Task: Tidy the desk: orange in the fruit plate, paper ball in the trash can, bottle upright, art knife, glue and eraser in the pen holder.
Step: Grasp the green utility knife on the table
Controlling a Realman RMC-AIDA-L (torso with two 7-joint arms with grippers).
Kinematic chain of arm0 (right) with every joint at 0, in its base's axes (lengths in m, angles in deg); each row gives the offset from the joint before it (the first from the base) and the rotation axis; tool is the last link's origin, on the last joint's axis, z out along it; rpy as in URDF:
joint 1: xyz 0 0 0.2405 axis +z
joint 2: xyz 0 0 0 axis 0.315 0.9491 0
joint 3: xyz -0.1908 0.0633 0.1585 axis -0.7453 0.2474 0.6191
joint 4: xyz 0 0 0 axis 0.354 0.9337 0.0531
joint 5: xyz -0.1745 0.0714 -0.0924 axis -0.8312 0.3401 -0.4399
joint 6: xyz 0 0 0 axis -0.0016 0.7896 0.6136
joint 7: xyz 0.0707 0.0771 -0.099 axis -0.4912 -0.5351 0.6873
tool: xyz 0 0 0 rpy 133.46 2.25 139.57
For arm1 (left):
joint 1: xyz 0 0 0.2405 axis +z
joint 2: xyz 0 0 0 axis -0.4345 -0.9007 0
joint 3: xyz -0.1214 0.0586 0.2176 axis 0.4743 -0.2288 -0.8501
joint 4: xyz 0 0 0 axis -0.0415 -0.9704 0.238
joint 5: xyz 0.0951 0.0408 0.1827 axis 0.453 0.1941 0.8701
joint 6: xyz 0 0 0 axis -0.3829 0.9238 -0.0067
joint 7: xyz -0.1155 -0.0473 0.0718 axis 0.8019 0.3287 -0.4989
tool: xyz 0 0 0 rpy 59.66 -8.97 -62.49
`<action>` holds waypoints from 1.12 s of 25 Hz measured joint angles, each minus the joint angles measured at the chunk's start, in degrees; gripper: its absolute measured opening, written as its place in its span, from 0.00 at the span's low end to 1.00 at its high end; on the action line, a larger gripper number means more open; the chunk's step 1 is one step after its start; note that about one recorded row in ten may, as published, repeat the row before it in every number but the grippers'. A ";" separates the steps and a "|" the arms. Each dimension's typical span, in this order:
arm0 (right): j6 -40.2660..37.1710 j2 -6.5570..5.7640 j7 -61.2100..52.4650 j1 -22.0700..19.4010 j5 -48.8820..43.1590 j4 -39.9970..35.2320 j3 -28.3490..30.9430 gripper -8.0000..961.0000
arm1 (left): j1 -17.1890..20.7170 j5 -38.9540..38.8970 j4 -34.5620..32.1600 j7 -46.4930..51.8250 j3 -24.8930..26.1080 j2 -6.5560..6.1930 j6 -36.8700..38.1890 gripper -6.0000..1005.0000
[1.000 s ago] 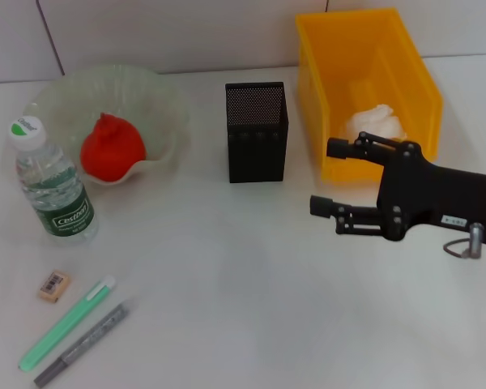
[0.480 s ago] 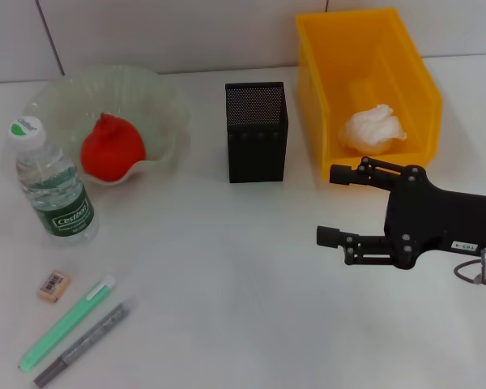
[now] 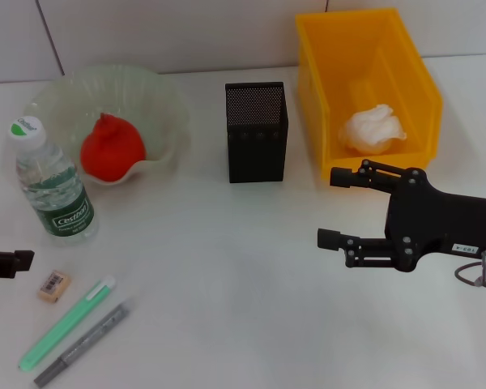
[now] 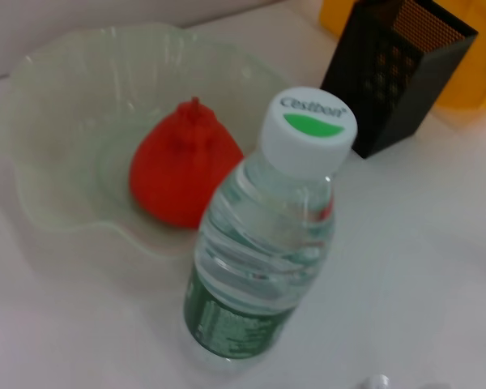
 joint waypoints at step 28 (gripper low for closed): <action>0.50 0.00 -0.30 0.53 0.60 0.67 0.02 0.87 | -4.56 9.89 -5.22 3.27 -13.90 0.27 5.53 0.79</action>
